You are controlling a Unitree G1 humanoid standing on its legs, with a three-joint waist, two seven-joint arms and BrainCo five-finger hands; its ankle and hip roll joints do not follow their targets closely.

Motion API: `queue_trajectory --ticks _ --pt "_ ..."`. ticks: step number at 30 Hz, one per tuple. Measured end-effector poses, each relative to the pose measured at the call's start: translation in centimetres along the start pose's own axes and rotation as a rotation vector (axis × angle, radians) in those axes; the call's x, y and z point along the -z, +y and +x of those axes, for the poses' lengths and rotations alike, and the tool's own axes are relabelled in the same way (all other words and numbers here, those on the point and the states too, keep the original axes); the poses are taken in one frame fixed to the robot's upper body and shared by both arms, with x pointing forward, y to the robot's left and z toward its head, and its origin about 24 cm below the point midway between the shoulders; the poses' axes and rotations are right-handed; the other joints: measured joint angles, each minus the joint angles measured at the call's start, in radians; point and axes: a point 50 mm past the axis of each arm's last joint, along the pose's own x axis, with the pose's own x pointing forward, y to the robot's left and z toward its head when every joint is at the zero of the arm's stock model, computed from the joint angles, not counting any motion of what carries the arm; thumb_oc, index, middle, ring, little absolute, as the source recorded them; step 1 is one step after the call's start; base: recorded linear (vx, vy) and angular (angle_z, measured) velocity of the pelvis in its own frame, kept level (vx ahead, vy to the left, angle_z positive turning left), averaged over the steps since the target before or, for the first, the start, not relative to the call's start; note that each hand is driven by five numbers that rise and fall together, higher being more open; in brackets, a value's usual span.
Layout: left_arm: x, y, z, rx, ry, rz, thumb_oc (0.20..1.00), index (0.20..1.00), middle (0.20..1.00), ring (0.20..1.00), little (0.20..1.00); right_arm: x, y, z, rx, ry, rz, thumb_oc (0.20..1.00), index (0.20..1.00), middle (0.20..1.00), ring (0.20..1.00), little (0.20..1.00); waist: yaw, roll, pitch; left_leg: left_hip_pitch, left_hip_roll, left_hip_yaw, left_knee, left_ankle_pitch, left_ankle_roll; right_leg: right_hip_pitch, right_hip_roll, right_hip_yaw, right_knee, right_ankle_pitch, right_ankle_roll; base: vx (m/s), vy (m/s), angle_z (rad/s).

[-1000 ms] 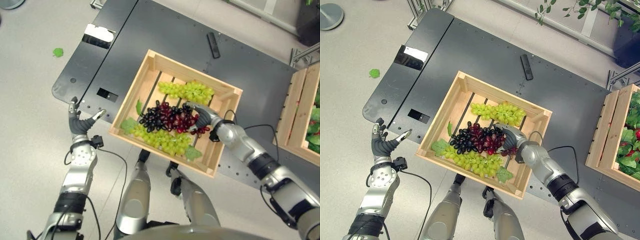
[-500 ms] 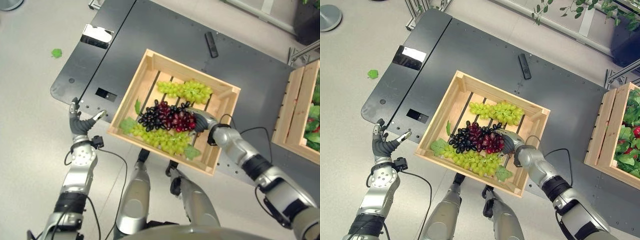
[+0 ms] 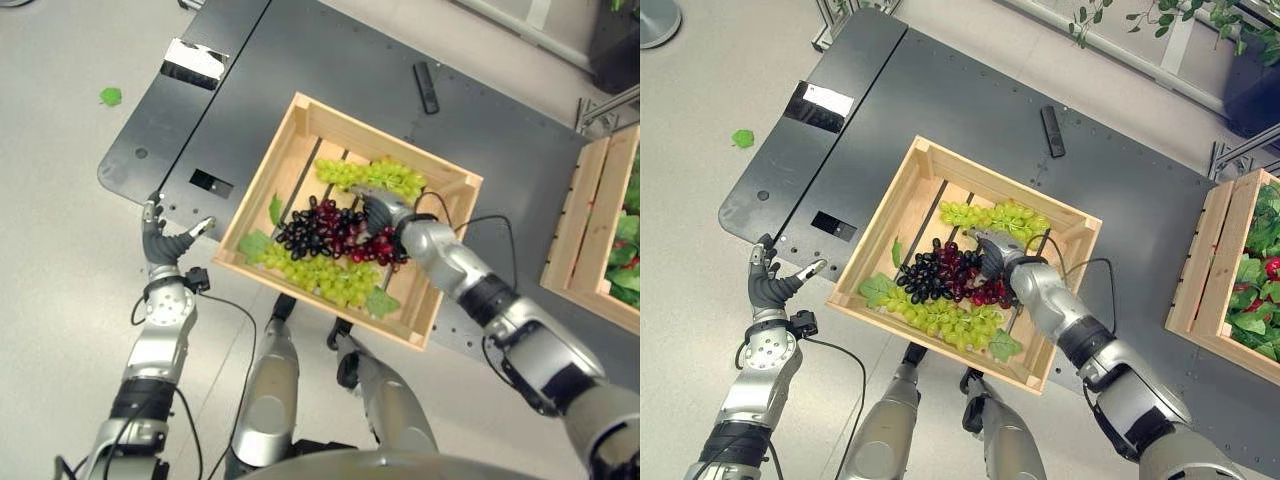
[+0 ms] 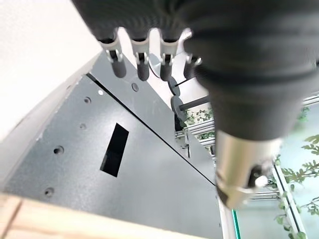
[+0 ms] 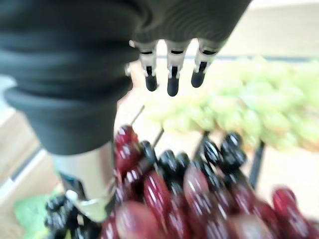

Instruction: Pick up the fruits from the basket on one side to the basket on the other side

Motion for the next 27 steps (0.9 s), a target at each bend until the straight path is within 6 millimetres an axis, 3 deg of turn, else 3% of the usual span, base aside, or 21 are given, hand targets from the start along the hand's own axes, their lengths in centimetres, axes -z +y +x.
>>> queue_trajectory --ticks 4,7,14,18,27 --pt "-0.2 0.0 0.1 0.006 -0.006 0.001 1.0 1.0 1.0 1.0 1.0 -0.3 -1.3 0.5 0.024 0.008 0.017 1.0 1.0 1.0 1.0 1.0 0.021 -0.01 0.004 0.0 0.002 0.0 0.0 -0.001 -0.001 0.0 0.002 -0.001 0.0 0.0 0.0 0.0 -0.008 0.0" --pt "-0.4 0.6 0.5 0.014 -0.014 0.034 1.0 1.0 1.0 1.0 1.0 -1.2 -2.2 1.3 0.039 0.006 0.052 1.0 1.0 1.0 1.0 1.0 0.027 -0.039 0.011 -0.009 0.002 -0.003 0.004 -0.002 -0.003 -0.004 0.002 -0.003 -0.002 0.0 0.0 0.0 -0.003 0.02" --pt "-0.5 0.5 0.6 0.021 -0.012 0.035 1.0 1.0 1.0 1.0 1.0 -2.5 -4.1 2.0 0.072 -0.014 0.036 1.0 1.0 1.0 1.0 1.0 0.049 -0.04 0.011 -0.03 -0.004 -0.024 0.017 -0.002 -0.003 -0.01 0.002 -0.004 -0.005 0.003 0.003 -0.02 -0.005 0.08" --pt "-0.5 0.5 0.6 0.021 -0.008 0.037 1.0 1.0 1.0 1.0 1.0 -3.4 -3.9 2.2 0.055 -0.035 0.021 1.0 1.0 1.0 1.0 1.0 0.052 -0.04 0.01 -0.038 -0.006 -0.024 0.022 -0.002 -0.003 -0.014 0.001 -0.003 -0.005 0.003 0.004 0.0 -0.004 0.01" --pt "-0.7 0.3 0.8 0.023 -0.014 0.034 1.0 1.0 1.0 1.0 1.0 -3.0 -3.4 2.2 0.018 -0.018 -0.001 1.0 1.0 1.0 1.0 1.0 0.048 -0.04 0.01 -0.052 -0.006 -0.026 0.032 -0.003 -0.004 -0.023 0.002 -0.004 -0.005 0.004 0.012 0.0 0.0 0.0"
